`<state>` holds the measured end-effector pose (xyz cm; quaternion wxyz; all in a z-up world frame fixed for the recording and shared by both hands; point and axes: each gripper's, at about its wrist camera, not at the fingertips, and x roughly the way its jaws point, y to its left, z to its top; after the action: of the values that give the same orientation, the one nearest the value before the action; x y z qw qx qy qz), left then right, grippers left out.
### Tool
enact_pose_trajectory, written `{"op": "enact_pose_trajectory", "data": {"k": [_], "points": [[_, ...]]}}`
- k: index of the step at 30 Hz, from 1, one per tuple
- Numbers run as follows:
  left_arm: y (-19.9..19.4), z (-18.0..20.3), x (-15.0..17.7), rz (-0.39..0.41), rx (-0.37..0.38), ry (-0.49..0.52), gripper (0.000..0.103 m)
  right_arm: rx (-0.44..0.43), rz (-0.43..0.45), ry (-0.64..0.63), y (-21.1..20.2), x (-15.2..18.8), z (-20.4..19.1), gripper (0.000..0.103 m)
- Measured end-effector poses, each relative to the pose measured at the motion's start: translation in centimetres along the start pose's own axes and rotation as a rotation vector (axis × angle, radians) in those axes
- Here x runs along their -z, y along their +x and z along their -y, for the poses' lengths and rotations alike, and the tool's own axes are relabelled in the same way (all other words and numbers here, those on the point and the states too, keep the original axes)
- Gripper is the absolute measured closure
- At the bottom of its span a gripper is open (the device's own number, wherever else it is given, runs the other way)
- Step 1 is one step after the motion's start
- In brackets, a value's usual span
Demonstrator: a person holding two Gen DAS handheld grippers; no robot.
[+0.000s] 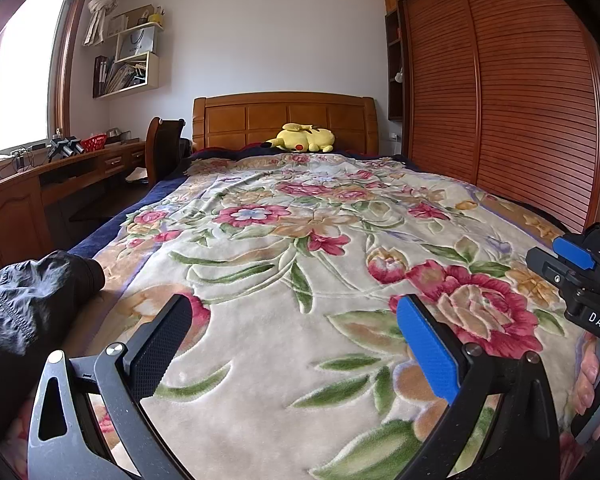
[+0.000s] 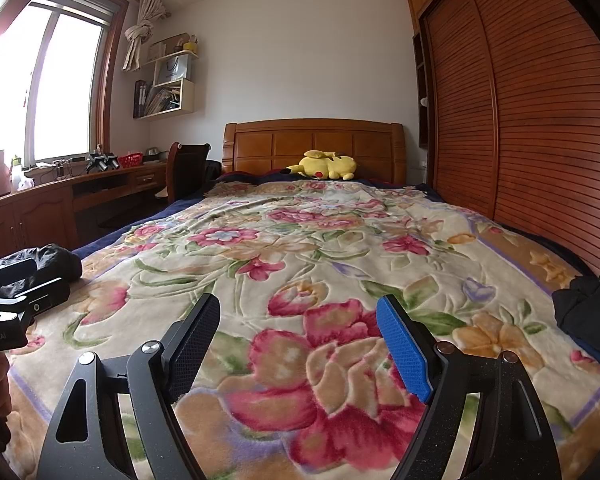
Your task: Fold large clothes
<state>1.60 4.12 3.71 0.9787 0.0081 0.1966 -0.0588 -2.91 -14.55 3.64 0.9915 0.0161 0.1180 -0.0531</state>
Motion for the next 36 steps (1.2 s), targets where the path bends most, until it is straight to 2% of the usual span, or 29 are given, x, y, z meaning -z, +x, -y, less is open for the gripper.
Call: {"op": "enact_pose_trajectory", "data": {"k": [36], "points": [[-0.05, 0.04, 0.09, 0.001, 0.0, 0.0, 0.001, -0.007, 0.003, -0.005, -0.04, 0.14, 0.29, 0.021]]}}
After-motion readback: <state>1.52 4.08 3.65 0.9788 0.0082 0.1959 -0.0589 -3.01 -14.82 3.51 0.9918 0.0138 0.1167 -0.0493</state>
